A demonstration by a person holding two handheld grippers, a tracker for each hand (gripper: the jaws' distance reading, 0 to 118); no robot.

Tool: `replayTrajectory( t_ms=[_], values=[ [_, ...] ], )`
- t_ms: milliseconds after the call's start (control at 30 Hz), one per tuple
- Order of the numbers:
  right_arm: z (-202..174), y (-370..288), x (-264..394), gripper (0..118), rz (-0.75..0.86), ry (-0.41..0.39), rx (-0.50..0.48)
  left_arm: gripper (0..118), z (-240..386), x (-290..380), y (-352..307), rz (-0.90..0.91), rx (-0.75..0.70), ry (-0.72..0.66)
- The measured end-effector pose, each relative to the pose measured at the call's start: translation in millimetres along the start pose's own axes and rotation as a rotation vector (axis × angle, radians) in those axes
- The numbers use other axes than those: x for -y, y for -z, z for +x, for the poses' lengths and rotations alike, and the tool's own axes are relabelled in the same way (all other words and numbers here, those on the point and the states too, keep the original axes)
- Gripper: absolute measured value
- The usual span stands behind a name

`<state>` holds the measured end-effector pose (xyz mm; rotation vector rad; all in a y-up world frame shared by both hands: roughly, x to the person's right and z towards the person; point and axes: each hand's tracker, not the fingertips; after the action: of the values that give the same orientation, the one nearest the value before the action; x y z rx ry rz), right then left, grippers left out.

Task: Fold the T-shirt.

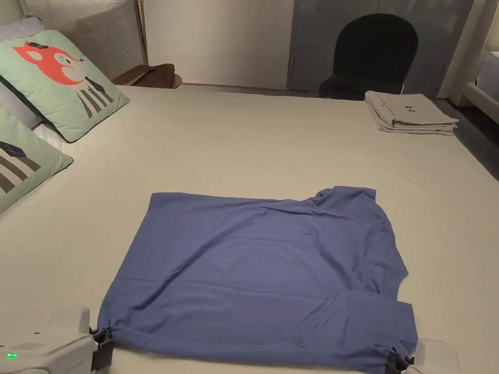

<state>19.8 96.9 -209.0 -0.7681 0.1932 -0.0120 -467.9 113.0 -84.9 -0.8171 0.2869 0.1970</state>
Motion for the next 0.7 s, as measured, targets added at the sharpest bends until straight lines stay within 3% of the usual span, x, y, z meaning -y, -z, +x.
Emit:
replayTrajectory(
  t_ms=[400, 700],
  values=[
    [-7, -10, -70, 9, 0.166, 0.022, -0.017, 5, -1, -64, -4, 0.122, 0.034, -0.084],
    [-16, 68, -141, 9, 0.13, 0.002, 0.025, 5, 8, -145, 67, 0.106, 0.011, -0.106]
  ],
)
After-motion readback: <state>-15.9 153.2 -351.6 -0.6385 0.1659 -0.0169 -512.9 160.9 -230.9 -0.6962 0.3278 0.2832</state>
